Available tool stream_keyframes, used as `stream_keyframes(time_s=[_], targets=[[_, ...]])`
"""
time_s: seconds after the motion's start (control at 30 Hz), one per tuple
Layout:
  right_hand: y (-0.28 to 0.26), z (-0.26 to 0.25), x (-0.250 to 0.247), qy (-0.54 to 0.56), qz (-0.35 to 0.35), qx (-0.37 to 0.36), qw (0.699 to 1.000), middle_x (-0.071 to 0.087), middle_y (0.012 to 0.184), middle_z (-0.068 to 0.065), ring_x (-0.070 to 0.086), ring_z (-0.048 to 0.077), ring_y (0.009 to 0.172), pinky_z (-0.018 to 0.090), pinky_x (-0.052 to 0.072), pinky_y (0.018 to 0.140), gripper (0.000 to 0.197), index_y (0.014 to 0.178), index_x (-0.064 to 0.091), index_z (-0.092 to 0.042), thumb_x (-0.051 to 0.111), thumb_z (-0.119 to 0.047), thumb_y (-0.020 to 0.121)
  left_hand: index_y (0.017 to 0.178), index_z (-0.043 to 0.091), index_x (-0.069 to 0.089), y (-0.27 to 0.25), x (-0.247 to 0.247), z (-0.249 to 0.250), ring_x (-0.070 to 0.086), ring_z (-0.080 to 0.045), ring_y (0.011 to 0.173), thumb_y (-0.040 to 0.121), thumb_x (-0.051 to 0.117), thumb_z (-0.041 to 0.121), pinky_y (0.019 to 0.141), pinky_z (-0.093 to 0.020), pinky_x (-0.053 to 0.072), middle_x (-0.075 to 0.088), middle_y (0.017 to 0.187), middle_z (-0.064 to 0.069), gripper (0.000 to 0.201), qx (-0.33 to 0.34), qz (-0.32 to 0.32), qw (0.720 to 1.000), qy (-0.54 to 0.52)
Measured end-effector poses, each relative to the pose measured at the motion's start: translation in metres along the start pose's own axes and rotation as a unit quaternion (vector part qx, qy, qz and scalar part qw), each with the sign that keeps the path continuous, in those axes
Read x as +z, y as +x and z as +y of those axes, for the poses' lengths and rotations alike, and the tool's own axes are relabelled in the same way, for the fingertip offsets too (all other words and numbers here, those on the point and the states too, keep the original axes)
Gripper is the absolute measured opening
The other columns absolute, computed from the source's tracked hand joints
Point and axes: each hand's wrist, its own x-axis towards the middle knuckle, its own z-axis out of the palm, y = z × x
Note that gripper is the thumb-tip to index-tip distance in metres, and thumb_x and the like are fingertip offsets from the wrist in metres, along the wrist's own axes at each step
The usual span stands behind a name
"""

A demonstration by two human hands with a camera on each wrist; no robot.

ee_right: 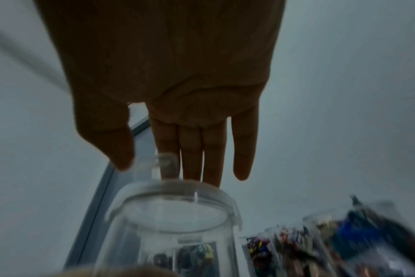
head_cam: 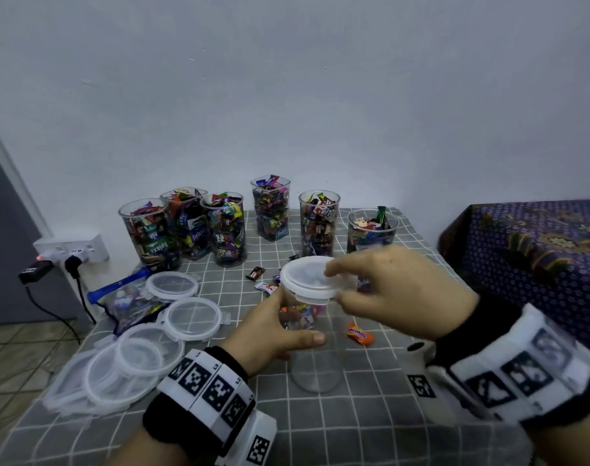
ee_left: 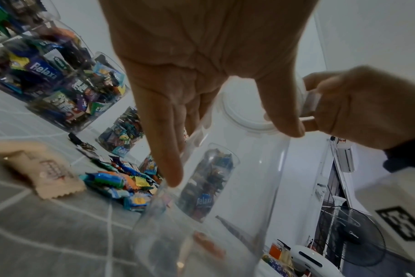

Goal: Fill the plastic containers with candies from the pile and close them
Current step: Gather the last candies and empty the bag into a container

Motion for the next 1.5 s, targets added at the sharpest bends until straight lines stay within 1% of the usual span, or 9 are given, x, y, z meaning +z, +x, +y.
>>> stream_keyframes(time_s=[0.13, 0.23, 0.33, 0.47, 0.63, 1.03, 1.2, 1.33, 1.5], targets=[[0.018, 0.019, -0.002, 0.191, 0.048, 0.072, 0.978, 0.069, 0.086, -0.001, 0.059, 0.010, 0.078, 0.027, 0.044, 0.075, 0.017, 0.092, 0.069, -0.023, 0.057, -0.034, 0.090, 0.128, 0.039, 0.042, 0.000, -0.005, -0.005, 0.050, -0.009, 0.122, 0.046, 0.085, 0.039, 0.077, -0.041, 0.057, 0.054, 0.130, 0.007, 0.092, 0.006, -0.021, 1.000, 0.003], [0.033, 0.034, 0.018, 0.224, -0.034, 0.125, 0.966, 0.061, 0.074, 0.001, 0.056, 0.015, 0.066, 0.032, 0.047, 0.066, 0.025, 0.089, 0.067, -0.014, 0.053, -0.035, 0.092, 0.132, 0.036, 0.040, 0.001, -0.008, -0.007, 0.049, -0.010, 0.124, 0.047, 0.085, 0.037, 0.085, -0.038, 0.055, 0.052, 0.133, 0.009, 0.097, 0.007, -0.030, 1.000, 0.002], [0.045, 0.033, 0.032, 0.317, -0.082, 0.141, 0.934, 0.056, 0.068, 0.000, 0.052, 0.004, 0.051, 0.021, 0.044, 0.049, 0.034, 0.100, 0.067, -0.004, 0.051, -0.034, 0.094, 0.136, 0.031, 0.038, 0.001, -0.008, -0.007, 0.049, -0.011, 0.125, 0.048, 0.085, 0.036, 0.098, -0.037, 0.048, 0.053, 0.133, 0.010, 0.100, 0.015, -0.041, 0.999, 0.005], [0.063, 0.027, 0.037, 0.334, -0.132, 0.114, 0.926, 0.060, 0.077, 0.005, 0.052, 0.010, 0.060, 0.021, 0.042, 0.060, 0.038, 0.091, 0.065, -0.005, 0.046, -0.038, 0.096, 0.129, 0.028, 0.042, 0.002, -0.011, -0.004, 0.053, -0.005, 0.119, 0.049, 0.085, 0.024, 0.091, -0.026, 0.050, 0.056, 0.130, 0.009, 0.091, 0.003, -0.058, 0.998, -0.021], [0.077, 0.028, 0.040, 0.365, -0.182, 0.122, 0.905, 0.055, 0.064, -0.001, 0.050, 0.009, 0.052, 0.016, 0.042, 0.053, 0.032, 0.072, 0.058, -0.016, 0.049, -0.037, 0.094, 0.129, 0.022, 0.039, 0.000, -0.013, 0.004, 0.056, 0.007, 0.109, 0.066, 0.076, -0.010, 0.085, -0.012, 0.045, 0.056, 0.125, 0.011, 0.079, 0.004, -0.083, 0.996, -0.039], [0.070, 0.056, 0.047, 0.543, -0.353, 0.098, 0.756, 0.064, 0.103, 0.020, 0.062, 0.026, 0.089, 0.036, 0.045, 0.090, 0.054, 0.101, 0.066, 0.000, 0.072, -0.046, 0.073, 0.119, 0.029, 0.042, 0.004, -0.013, 0.013, 0.052, 0.021, 0.101, 0.070, 0.068, -0.017, 0.085, -0.001, 0.038, 0.053, 0.118, 0.021, 0.072, 0.002, -0.144, 0.990, 0.006], [0.064, 0.055, 0.043, 0.552, -0.345, 0.092, 0.754, 0.064, 0.091, 0.015, 0.060, 0.022, 0.078, 0.033, 0.046, 0.081, 0.049, 0.092, 0.070, -0.007, 0.073, -0.051, 0.069, 0.121, 0.024, 0.043, 0.003, -0.012, 0.015, 0.051, 0.021, 0.102, 0.068, 0.068, -0.019, 0.085, -0.001, 0.037, 0.054, 0.115, 0.021, 0.073, 0.004, -0.154, 0.988, 0.029], [0.060, 0.049, 0.035, 0.590, -0.285, 0.113, 0.747, 0.055, 0.064, 0.006, 0.052, 0.015, 0.054, 0.022, 0.046, 0.055, 0.018, 0.070, 0.058, -0.009, 0.064, -0.026, 0.074, 0.118, 0.028, 0.044, 0.002, -0.012, 0.016, 0.052, 0.020, 0.102, 0.068, 0.068, -0.020, 0.086, -0.002, 0.038, 0.054, 0.115, 0.022, 0.073, 0.006, -0.157, 0.987, 0.037], [0.059, 0.043, 0.031, 0.573, -0.232, 0.130, 0.775, 0.048, 0.055, 0.003, 0.046, 0.011, 0.043, 0.018, 0.040, 0.042, 0.031, 0.066, 0.047, -0.012, 0.077, -0.021, 0.064, 0.121, 0.027, 0.041, 0.002, -0.012, 0.016, 0.052, 0.021, 0.100, 0.070, 0.068, -0.017, 0.085, -0.001, 0.038, 0.053, 0.116, 0.020, 0.073, 0.000, -0.152, 0.988, 0.040]])
